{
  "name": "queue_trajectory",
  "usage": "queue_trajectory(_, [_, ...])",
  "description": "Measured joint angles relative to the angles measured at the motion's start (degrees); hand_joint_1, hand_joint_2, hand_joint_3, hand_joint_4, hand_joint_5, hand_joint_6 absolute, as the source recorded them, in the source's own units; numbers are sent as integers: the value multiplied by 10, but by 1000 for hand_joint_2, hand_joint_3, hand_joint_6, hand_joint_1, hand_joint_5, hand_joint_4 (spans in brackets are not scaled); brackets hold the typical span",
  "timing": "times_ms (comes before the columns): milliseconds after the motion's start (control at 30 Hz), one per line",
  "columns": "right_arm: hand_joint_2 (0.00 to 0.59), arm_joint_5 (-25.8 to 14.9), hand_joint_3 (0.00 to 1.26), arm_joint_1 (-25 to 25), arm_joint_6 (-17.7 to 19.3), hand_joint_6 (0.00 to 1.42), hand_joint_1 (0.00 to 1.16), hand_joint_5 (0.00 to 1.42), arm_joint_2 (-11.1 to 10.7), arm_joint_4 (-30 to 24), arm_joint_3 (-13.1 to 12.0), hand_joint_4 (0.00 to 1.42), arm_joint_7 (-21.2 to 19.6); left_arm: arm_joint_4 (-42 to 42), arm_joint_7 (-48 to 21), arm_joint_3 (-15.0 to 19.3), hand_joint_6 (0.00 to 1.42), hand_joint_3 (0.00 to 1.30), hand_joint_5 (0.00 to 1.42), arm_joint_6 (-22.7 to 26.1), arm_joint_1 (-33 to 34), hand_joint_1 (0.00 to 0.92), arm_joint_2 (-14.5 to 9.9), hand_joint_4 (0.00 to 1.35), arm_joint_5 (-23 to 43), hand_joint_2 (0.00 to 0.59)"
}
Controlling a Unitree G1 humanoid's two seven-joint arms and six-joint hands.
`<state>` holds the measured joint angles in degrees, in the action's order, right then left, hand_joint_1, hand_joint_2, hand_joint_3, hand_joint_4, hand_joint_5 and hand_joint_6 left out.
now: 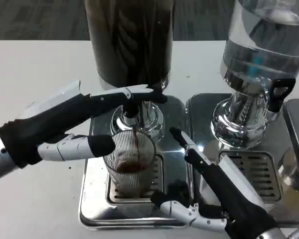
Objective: Grasp the cup under the faucet to collect the drink, then remove the cup.
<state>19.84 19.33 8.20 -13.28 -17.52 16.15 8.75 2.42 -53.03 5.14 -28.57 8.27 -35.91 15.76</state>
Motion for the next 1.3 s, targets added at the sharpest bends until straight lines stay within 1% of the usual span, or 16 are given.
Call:
queue_trajectory(167, [195,2,0,-8,-12,38,603,0,0,0,8,0,4,-8,5,1,40,214,107,0,-8,0,0,94,0,66])
queue_trajectory(333, [194,3,0,-12,-15,36,603,0,1,1,15,0,5,-14,7,2,40,214,108,0,-12,0,-2,94,0,66])
queue_trajectory(467, [194,4,0,-25,-16,36,603,0,4,9,23,0,5,-19,7,3,40,214,109,2,-14,0,-3,94,0,67])
queue_trajectory(567, [194,13,0,-37,-16,36,603,0,13,18,28,0,-1,-21,7,3,40,214,109,3,-15,0,-4,94,1,67])
queue_trajectory(933, [194,33,0,-71,-16,34,603,0,23,51,37,0,-16,-29,7,3,40,214,109,9,-17,0,-11,96,1,66])
queue_trajectory(1100, [194,35,0,-82,-16,34,603,0,27,66,44,0,-17,-30,7,3,40,214,109,10,-19,0,-12,96,4,75])
queue_trajectory(1200, [194,36,0,-96,-16,34,603,0,37,83,47,0,-23,-32,7,4,40,214,109,10,-20,0,-13,96,5,76])
queue_trajectory(1300, [194,36,0,-102,-16,34,603,0,39,87,48,0,-28,-34,7,4,40,214,109,11,-21,0,-13,96,5,76])
